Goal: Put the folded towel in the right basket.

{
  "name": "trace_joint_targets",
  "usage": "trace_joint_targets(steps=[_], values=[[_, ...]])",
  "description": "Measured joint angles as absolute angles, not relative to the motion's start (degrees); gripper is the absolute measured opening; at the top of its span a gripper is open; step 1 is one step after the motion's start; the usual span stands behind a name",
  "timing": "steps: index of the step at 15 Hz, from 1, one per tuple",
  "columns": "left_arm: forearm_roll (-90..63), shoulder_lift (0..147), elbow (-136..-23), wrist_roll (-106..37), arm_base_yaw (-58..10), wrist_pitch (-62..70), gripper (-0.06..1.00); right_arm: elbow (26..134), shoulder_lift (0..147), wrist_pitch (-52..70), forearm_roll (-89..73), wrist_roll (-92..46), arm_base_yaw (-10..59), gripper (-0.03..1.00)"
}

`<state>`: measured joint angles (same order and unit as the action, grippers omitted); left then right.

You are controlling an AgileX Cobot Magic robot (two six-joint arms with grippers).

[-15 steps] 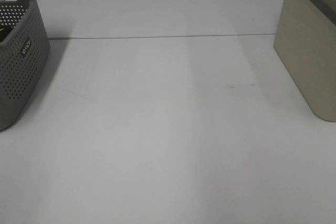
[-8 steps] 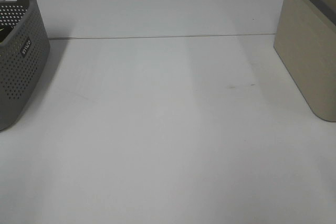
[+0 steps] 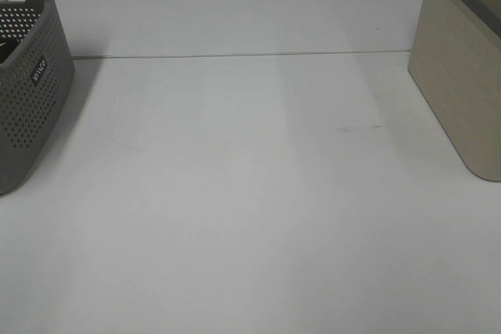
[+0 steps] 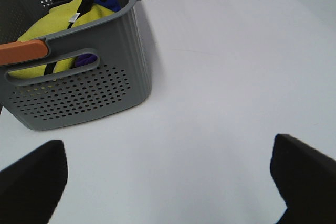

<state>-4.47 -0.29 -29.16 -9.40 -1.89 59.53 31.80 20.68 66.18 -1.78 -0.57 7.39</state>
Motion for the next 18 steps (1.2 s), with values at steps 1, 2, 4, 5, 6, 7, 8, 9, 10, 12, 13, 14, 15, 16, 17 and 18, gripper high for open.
trace_joint_targets(steps=[1, 2, 4, 5, 6, 7, 8, 9, 10, 12, 13, 14, 15, 16, 17, 18], values=[[-4.5, -0.3, -29.2, -9.4, -1.9, 59.5, 0.99, 30.9, 11.7, 63.5, -1.9, -3.0, 7.4, 0.83], [-4.5, -0.3, -29.2, -9.4, -1.9, 59.5, 0.99, 29.6, 8.3, 62.1, -2.1, -3.3, 7.4, 0.83], [-4.5, -0.3, -29.2, -9.4, -1.9, 59.5, 0.99, 29.1, 3.3, 61.4, -2.2, -3.3, 7.4, 0.83], [-4.5, -0.3, -29.2, -9.4, -1.9, 59.5, 0.99, 29.1, 2.0, 61.1, -2.3, -3.3, 7.4, 0.83], [-4.5, -0.3, -29.2, -9.4, -1.9, 59.5, 0.99, 29.1, 1.5, 61.1, -2.3, -3.3, 7.4, 0.83], [-4.5, -0.3, -29.2, -9.4, -1.9, 59.5, 0.99, 29.1, 1.5, 60.9, -2.3, -3.3, 7.4, 0.83], [-4.5, -0.3, -29.2, -9.4, -1.9, 59.5, 0.99, 29.1, 1.4, 60.9, -2.3, -3.3, 7.4, 0.83], [-4.5, -0.3, -29.2, -9.4, -1.9, 59.5, 0.99, 29.1, 1.4, 60.9, -2.3, -3.3, 7.4, 0.83], [-4.5, -0.3, -29.2, -9.4, -1.9, 59.5, 0.99, 29.1, 1.3, 60.9, -2.3, -3.3, 7.4, 0.83], [-4.5, -0.3, -29.2, -9.4, -1.9, 59.5, 0.99, 29.1, 1.1, 60.9, -2.3, -3.3, 7.4, 0.83], [-4.5, -0.3, -29.2, -9.4, -1.9, 59.5, 0.99, 29.1, 1.1, 60.9, -2.3, -3.3, 7.4, 0.83], [-4.5, -0.3, -29.2, -9.4, -1.9, 59.5, 0.99, 29.1, 1.1, 60.9, -2.3, -3.3, 7.4, 0.83], [-4.5, -0.3, -29.2, -9.4, -1.9, 59.5, 0.99, 29.1, 1.1, 60.9, -2.3, -3.3, 7.3, 0.83], [-4.5, -0.3, -29.2, -9.4, -1.9, 59.5, 0.99, 29.1, 1.1, 60.9, -2.5, -3.3, 6.1, 0.83], [-4.5, -0.3, -29.2, -9.4, -1.9, 59.5, 0.99, 29.1, 1.1, 60.9, -2.6, -3.3, 4.0, 0.83], [-4.5, -0.3, -29.2, -9.4, -1.9, 59.5, 0.99, 29.1, 1.1, 60.9, -2.8, -3.3, 0.6, 0.83]])
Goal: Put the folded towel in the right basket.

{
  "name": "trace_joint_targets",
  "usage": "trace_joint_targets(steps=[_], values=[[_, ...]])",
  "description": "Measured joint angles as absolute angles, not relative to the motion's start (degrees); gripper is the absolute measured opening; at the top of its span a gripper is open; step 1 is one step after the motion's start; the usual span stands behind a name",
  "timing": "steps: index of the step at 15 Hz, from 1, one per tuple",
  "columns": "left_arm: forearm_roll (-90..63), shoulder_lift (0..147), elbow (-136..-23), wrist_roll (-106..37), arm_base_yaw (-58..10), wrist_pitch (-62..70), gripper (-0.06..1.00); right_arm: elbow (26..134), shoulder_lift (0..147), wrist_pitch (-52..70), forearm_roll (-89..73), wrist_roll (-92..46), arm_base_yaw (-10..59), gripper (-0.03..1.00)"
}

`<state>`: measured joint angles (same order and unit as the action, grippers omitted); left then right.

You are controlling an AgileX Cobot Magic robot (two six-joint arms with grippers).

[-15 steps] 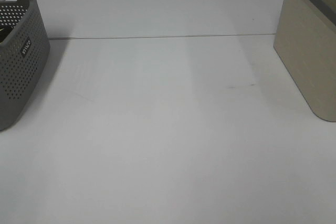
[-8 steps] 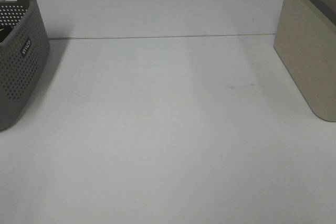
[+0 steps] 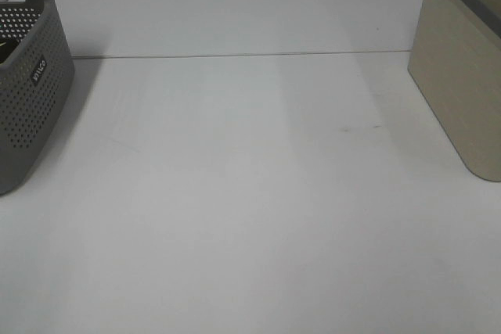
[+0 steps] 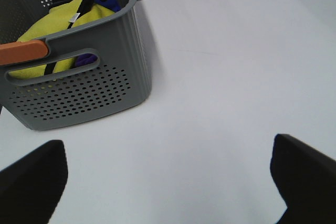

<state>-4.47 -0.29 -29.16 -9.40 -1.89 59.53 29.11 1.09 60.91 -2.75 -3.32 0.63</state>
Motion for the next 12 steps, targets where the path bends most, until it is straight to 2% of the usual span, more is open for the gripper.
trace_joint_targets(steps=[12], values=[[-4.5, -0.3, -29.2, -9.4, -1.9, 59.5, 0.99, 28.9, -0.2, 60.9, -3.3, -3.3, 0.2, 0.83]])
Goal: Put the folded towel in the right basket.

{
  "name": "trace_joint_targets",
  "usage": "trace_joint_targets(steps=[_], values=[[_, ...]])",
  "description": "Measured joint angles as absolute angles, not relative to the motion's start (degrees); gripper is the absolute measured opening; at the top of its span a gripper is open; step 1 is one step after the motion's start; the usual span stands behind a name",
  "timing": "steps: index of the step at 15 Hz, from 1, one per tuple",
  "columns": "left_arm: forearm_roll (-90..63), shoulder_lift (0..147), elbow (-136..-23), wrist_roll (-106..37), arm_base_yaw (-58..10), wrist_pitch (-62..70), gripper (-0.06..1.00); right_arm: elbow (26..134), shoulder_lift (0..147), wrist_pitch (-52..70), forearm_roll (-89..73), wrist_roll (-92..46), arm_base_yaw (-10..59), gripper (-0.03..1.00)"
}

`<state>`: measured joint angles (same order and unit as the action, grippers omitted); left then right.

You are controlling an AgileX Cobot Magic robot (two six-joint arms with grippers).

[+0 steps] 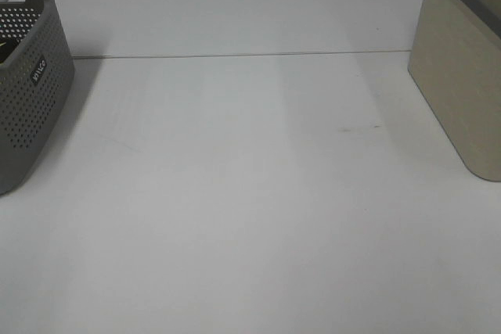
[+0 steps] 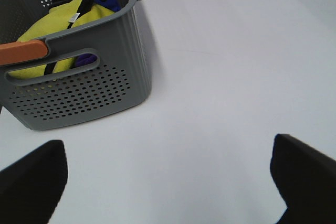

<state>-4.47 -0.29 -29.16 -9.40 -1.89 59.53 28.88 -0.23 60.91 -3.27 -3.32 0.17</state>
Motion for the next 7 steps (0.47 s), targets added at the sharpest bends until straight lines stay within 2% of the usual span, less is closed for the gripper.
trace_joint_targets(steps=[7], values=[[-4.5, -0.3, -29.2, -9.4, -1.9, 59.5, 0.99, 28.9, -0.2, 60.9, -3.3, -3.3, 0.2, 0.83]])
